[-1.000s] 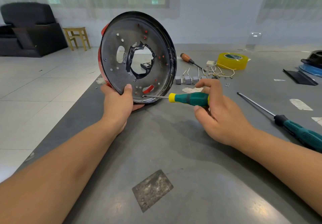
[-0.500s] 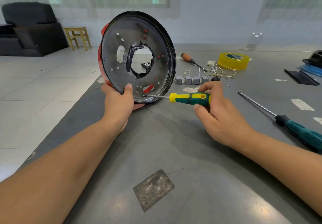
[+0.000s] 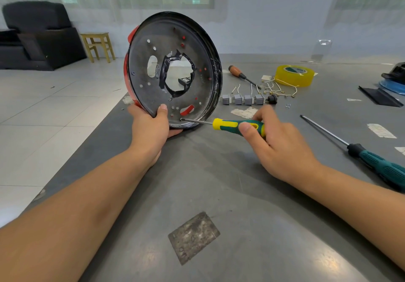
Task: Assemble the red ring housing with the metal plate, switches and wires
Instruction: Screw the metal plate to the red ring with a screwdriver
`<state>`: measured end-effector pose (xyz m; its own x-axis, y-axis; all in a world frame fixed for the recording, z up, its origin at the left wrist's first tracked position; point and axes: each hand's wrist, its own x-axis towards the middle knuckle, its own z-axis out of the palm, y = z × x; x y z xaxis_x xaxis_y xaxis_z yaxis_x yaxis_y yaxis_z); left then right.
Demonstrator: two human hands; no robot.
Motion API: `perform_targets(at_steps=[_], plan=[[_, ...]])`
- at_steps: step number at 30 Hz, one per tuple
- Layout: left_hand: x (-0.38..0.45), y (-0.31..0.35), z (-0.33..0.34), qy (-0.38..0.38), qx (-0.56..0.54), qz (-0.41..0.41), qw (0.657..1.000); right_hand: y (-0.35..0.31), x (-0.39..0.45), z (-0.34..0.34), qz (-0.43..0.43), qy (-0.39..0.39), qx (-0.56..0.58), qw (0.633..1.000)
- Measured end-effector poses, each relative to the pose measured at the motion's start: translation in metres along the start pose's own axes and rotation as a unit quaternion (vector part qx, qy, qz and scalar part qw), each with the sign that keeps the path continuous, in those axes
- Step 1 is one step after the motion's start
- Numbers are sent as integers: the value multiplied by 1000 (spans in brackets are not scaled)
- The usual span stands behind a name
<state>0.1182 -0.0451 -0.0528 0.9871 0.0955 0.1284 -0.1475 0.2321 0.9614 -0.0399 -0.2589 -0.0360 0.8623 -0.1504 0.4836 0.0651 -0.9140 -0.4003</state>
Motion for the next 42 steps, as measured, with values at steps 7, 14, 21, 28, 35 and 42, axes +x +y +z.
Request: perform_targets(at_steps=[7, 14, 21, 28, 35, 42], plan=[[0, -1, -1, -2, 2, 3, 1000, 0, -1, 1, -47, -5, 33, 998], [1, -2, -1, -10, 10, 5, 1000, -4, -1, 1, -12, 70, -32, 997], [3, -4, -1, -12, 21, 9, 1000, -3, -1, 1, -35, 36, -9, 999], [3, -5, -2, -10, 24, 11, 1000, 2, 3, -6, 12, 51, -93, 994], [3, -5, -2, -11, 27, 11, 1000, -2, 1, -3, -29, 15, -30, 999], [4, -5, -2, -6, 25, 6, 1000, 4, 3, -5, -10, 9, -44, 999]])
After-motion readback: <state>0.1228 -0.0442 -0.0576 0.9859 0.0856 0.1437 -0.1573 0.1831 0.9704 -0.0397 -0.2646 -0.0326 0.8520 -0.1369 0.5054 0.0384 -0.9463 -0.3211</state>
